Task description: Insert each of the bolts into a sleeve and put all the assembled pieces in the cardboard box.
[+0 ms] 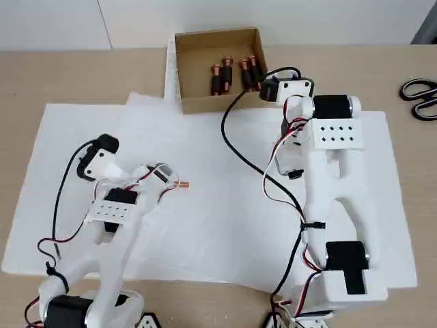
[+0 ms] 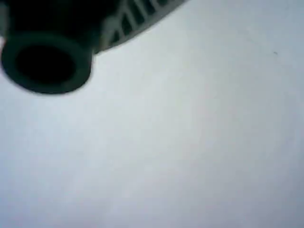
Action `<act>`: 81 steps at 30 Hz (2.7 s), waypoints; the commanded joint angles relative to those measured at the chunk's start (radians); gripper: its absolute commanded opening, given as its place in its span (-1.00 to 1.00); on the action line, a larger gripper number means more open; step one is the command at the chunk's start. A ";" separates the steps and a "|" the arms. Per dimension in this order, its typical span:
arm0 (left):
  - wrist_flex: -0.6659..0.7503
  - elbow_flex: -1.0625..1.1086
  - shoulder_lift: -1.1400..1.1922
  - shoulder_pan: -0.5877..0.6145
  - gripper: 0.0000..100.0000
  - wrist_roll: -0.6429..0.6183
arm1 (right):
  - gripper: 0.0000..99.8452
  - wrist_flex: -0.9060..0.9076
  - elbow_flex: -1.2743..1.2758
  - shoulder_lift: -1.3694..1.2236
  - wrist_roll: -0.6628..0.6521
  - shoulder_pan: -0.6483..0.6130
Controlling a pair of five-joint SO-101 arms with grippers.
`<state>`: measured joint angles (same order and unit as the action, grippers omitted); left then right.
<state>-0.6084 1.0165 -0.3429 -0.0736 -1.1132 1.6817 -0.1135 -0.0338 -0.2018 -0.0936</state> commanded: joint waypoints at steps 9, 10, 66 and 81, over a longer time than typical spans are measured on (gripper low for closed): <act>-0.009 -0.001 -0.029 -0.003 -0.65 -0.008 | -0.99 0.004 -0.005 0.058 0.012 0.002; -0.014 -0.001 -0.029 -0.003 -0.65 -0.008 | -0.99 0.004 -0.005 0.058 0.012 0.002; -0.931 -0.975 0.367 0.043 -0.99 0.649 | -0.99 0.004 -0.005 0.058 0.012 0.002; -0.875 -0.980 0.637 0.121 -0.94 1.198 | -0.99 0.002 0.026 0.059 0.012 0.002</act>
<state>-1.5121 0.0898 0.3030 0.0399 0.0621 1.6801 -0.0890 -0.0338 -0.2018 -0.0936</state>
